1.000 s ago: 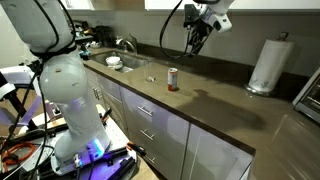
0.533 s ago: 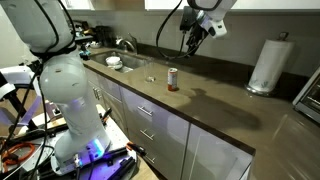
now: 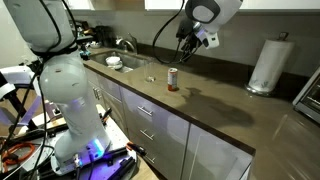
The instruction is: Pour the contents of the can into the glass
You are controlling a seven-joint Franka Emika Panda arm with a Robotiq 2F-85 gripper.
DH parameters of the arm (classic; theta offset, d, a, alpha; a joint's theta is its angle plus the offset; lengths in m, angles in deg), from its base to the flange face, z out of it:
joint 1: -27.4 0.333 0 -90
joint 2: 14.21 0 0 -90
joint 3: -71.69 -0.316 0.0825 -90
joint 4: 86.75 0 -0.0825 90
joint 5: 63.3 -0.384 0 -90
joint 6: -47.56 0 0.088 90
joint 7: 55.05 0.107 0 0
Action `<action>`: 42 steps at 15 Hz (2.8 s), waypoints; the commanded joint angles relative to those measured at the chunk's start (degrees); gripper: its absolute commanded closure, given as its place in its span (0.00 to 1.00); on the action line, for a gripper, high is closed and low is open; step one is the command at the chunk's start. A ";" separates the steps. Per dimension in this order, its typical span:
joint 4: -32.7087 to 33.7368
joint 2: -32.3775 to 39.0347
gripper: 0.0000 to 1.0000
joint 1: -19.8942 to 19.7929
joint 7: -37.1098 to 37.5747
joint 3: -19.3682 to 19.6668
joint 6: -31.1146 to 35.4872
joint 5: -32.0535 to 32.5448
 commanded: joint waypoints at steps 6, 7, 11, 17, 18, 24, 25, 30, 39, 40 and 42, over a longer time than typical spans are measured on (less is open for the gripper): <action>0.69 6.15 0.00 -4.45 -7.50 2.85 -12.86 -13.82; 1.16 7.34 0.00 -4.98 -7.78 3.19 -15.20 -14.78; 3.93 12.90 0.00 -6.48 -6.56 3.66 -22.86 -16.88; 10.05 21.91 0.00 -6.70 -2.38 3.07 -26.67 -20.15; 10.94 22.98 0.00 -6.55 -1.25 2.95 -26.90 -20.07; 12.37 25.08 0.00 -4.88 5.98 2.32 -27.66 -17.13; 11.38 25.54 0.00 -5.48 2.58 2.23 -26.47 -18.52; 11.64 25.51 0.00 -4.90 3.97 2.14 -26.46 -18.09; 7.08 28.40 0.00 -6.42 5.87 2.55 -27.64 -23.52; 6.85 28.48 0.00 -6.33 6.08 2.56 -27.58 -24.08; 6.99 28.73 0.00 -6.34 6.65 2.41 -28.43 -25.09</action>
